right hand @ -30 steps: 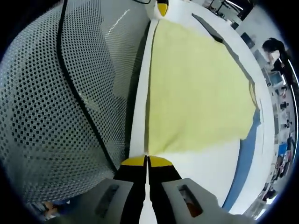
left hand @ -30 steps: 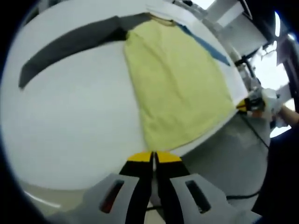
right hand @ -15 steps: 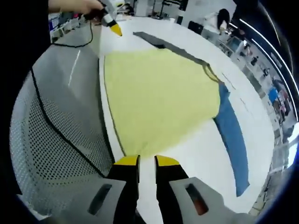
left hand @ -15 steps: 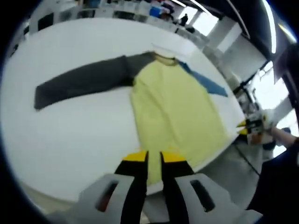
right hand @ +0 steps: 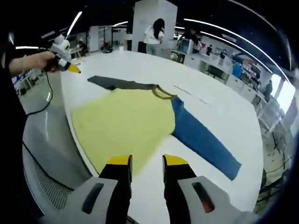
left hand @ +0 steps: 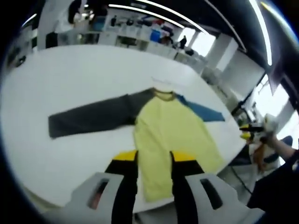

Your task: Fold the garment on the visible template until the final outline fits inside the template.

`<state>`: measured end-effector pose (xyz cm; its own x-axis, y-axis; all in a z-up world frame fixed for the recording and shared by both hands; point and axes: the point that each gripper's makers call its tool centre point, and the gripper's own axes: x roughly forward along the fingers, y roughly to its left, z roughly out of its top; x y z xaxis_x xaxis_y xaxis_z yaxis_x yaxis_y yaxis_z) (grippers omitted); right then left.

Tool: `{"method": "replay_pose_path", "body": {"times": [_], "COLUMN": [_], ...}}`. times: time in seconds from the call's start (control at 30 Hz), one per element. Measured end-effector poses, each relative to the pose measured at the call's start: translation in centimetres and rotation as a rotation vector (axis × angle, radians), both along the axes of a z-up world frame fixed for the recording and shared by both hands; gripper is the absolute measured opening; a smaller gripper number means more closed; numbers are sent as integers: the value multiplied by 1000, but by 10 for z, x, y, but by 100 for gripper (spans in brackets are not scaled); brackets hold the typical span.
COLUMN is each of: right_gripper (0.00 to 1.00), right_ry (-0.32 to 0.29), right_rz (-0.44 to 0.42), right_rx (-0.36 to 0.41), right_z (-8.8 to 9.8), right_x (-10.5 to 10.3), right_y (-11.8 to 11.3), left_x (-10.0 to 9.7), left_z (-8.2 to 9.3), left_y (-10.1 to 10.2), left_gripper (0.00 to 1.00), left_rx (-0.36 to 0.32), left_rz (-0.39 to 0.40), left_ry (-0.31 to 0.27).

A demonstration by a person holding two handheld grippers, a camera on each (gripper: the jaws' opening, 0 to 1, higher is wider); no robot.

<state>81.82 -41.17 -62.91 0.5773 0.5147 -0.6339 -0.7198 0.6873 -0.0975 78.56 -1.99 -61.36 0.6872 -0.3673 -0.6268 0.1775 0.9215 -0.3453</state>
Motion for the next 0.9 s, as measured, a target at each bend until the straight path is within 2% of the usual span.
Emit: {"method": "replay_pose_path", "body": {"times": [0.13,0.3,0.47,0.53,0.63,0.7,0.8,0.87,0.9], "right_gripper": [34,43,52,57,65,69,76,82,85], "right_ry": [-6,8,3,-19,-49,-46,-58,-128,-152], "right_rz": [-88,-169,-185,-192,-221,-256,-268,-286,-286], "right_rx": [67,103,112,153,257,325,356,362,410], "right_z": [14,20,26,34,46,51,54,62,69], "right_x": [9,14,16,19,24,26,28,31,31], "right_y": [-9,-19,-18,-14,-12,-16,-23,-30,-29], "left_x": [0,3,8,8,8,8,11,11,11], "left_z": [14,25,31,32,35,38,43,44,45], "left_y": [3,10,22,26,32,34,35,33,31], "left_gripper": [29,38,50,55,62,70,79,81,81], "left_rx": [0,0,2,14,54,67,65,40,36], "left_rz": [10,20,55,65,77,82,101,105,99], "left_ry": [-36,-73,-98,-94,-88,-89,-108,-112,-114]}}
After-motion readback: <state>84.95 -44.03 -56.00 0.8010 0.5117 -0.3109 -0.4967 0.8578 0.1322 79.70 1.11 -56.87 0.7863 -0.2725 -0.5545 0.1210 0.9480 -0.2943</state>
